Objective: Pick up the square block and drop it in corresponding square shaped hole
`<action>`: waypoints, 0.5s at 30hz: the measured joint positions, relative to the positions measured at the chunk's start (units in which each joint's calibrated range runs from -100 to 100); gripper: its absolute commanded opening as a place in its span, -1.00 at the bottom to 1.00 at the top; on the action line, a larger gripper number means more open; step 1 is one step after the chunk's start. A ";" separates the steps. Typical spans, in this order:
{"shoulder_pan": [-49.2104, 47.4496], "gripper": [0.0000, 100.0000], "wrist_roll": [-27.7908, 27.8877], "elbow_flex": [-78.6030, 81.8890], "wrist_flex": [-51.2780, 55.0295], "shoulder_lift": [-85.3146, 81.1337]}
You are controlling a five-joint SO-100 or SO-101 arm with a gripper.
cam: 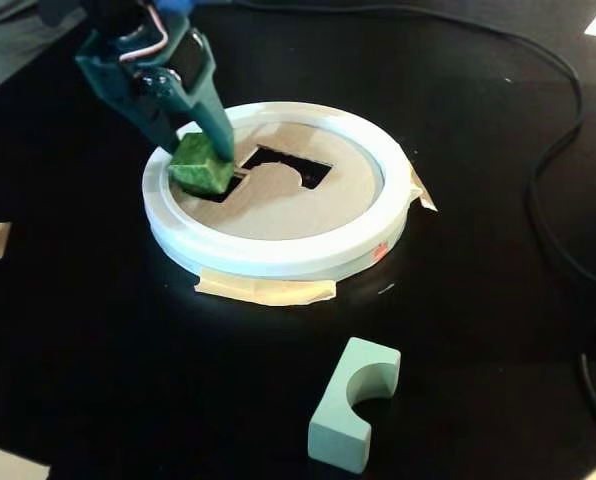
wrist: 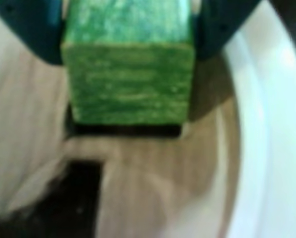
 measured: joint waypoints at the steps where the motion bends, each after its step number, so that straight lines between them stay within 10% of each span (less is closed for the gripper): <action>1: 0.00 -0.36 0.00 0.00 -0.19 0.00; 10: 0.00 -0.33 0.00 0.00 -0.39 0.00; 15: 0.00 0.22 0.00 0.00 -0.39 0.00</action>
